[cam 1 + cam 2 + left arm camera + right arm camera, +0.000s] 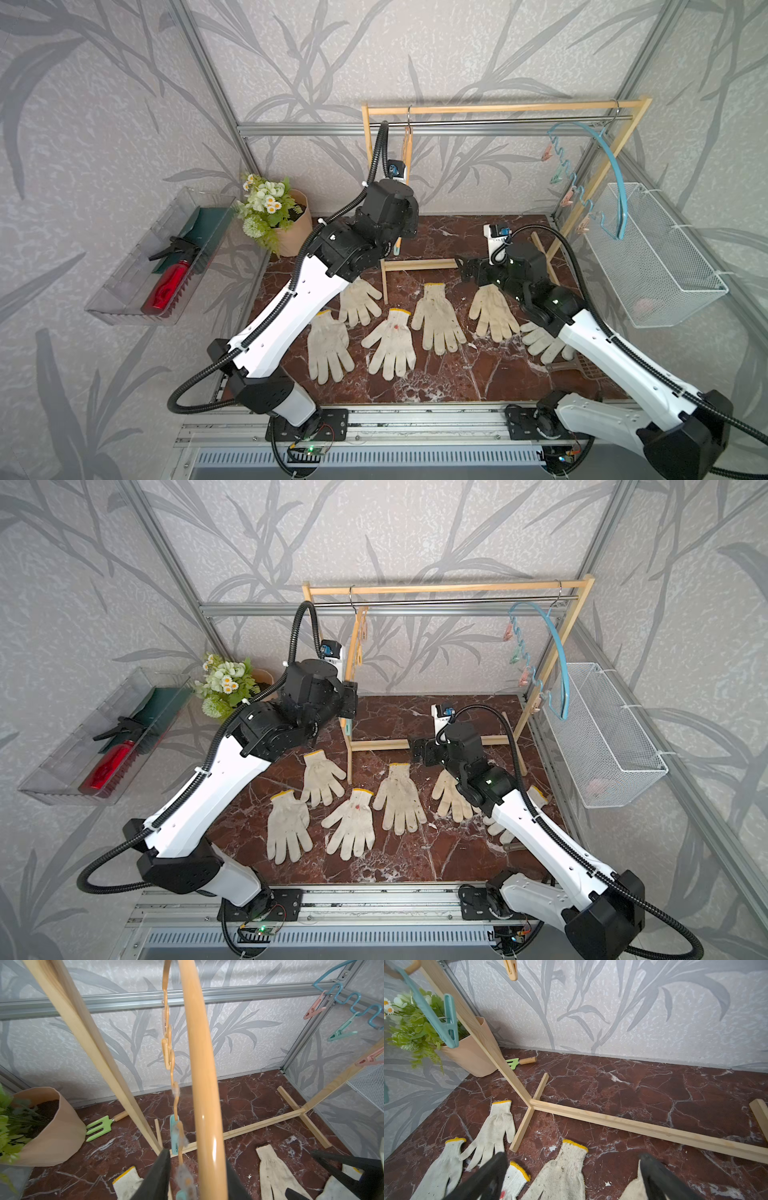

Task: Clip the gloves onto a hanger to dry
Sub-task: Adjust the hanger on the clothesline.

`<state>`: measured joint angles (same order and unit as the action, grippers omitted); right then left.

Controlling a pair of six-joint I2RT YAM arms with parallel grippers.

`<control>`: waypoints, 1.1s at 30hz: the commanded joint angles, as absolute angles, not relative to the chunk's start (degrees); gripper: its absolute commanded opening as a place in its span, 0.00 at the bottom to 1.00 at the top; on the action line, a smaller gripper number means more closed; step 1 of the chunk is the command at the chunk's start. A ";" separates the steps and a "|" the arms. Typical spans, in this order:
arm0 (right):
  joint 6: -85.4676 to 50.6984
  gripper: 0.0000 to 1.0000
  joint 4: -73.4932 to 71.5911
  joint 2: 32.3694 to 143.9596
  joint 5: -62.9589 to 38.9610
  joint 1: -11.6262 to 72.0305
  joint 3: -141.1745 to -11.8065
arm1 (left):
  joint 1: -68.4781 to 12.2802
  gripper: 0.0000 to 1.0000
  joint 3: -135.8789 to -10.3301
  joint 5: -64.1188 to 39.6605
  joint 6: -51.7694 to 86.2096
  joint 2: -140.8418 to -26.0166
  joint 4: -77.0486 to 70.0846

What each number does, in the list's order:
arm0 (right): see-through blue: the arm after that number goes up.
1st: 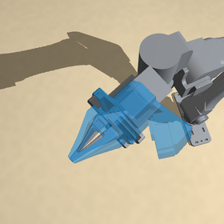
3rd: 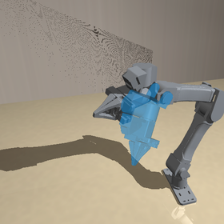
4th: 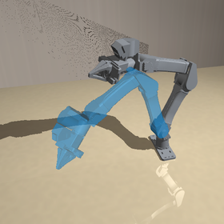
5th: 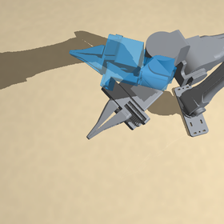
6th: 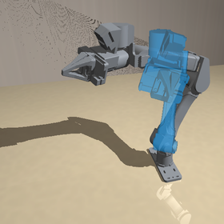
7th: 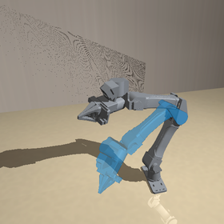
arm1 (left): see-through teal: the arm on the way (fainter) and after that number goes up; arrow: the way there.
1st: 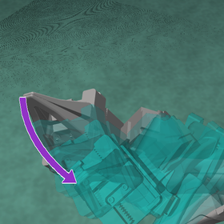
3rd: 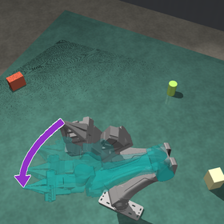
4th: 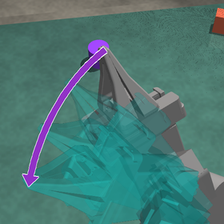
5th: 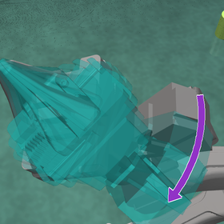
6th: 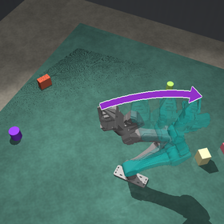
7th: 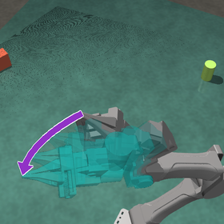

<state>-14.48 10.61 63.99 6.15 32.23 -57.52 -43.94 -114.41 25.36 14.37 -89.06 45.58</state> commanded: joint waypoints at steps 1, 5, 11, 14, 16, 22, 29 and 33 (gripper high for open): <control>-13.03 0.99 10.32 63.27 6.42 32.99 -60.36 | -43.18 0.29 -114.25 28.45 10.96 -85.94 48.50; -12.35 0.99 10.44 63.76 5.57 33.23 -61.48 | -41.95 0.20 -113.56 26.07 9.07 -84.69 49.38; -9.91 0.99 11.21 65.10 4.35 33.41 -64.78 | -38.91 0.09 -113.12 19.17 6.41 -83.03 50.25; -7.56 0.99 10.81 66.37 4.13 33.46 -66.79 | -36.92 0.06 -112.95 14.34 5.09 -82.26 50.54; -6.57 0.99 10.81 67.43 3.83 33.43 -68.42 | -35.81 0.04 -112.38 11.45 3.94 -81.73 50.15; -4.25 0.99 9.82 71.34 1.19 33.13 -73.20 | -32.73 0.03 -111.93 3.84 1.44 -81.41 50.00; -5.97 0.99 12.18 77.84 -4.60 29.30 -82.07 | -29.91 0.00 -112.61 -3.42 -0.18 -82.60 49.19; -8.69 0.99 12.20 81.25 -9.69 25.53 -86.37 | -27.13 0.00 -113.28 -7.55 -0.94 -83.31 49.54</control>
<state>-6.66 11.81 79.88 -4.67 27.55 -83.46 -28.47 -112.75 -2.02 1.28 -82.32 46.92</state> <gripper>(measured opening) 0.992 0.125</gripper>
